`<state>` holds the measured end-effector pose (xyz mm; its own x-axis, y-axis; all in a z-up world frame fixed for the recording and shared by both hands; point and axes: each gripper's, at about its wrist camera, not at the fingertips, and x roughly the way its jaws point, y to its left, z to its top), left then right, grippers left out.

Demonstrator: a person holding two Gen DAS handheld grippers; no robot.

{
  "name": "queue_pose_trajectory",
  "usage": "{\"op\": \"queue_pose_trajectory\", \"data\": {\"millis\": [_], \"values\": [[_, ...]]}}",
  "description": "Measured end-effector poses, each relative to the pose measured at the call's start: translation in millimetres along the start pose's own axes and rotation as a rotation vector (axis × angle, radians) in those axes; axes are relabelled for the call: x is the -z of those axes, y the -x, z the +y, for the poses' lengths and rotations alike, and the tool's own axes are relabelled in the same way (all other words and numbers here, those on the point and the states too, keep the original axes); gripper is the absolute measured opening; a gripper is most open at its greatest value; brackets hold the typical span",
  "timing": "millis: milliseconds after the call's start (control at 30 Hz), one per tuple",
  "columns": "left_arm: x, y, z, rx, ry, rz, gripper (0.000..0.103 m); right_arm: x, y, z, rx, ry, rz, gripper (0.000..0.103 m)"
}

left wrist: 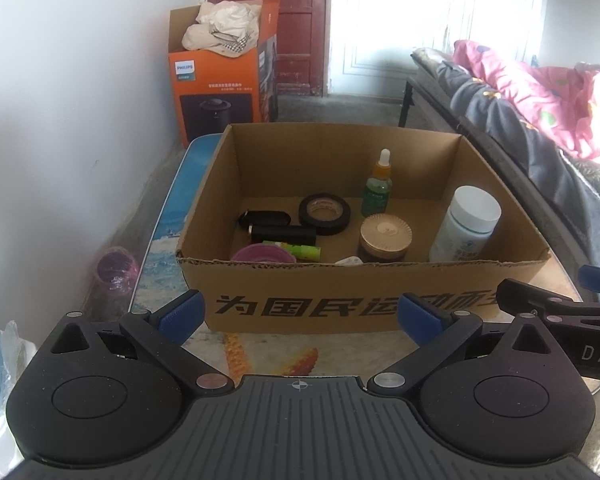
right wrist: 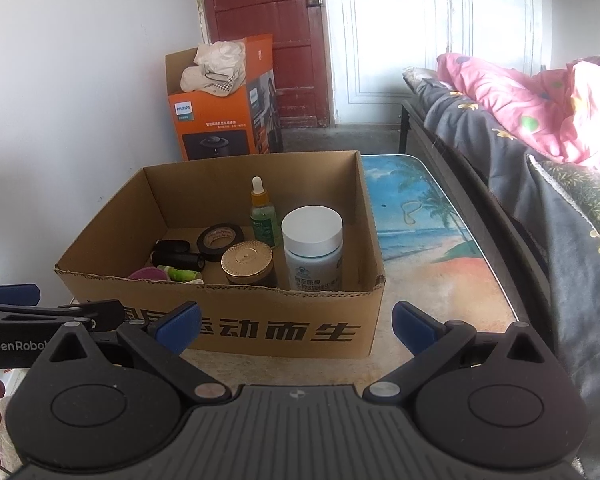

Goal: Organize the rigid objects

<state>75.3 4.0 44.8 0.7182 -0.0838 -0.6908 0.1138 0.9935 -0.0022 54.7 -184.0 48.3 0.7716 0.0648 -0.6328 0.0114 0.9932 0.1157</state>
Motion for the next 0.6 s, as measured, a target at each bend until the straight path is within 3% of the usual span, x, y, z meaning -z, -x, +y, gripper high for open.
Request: {"op": "queue_pose_trajectory", "data": {"millis": [600], "values": [[-1.0, -2.0, -3.5, -0.030, -0.024, 0.016, 0.103, 1.7, -6.2, -2.1, 0.008, 0.002, 0.015, 0.103]]}}
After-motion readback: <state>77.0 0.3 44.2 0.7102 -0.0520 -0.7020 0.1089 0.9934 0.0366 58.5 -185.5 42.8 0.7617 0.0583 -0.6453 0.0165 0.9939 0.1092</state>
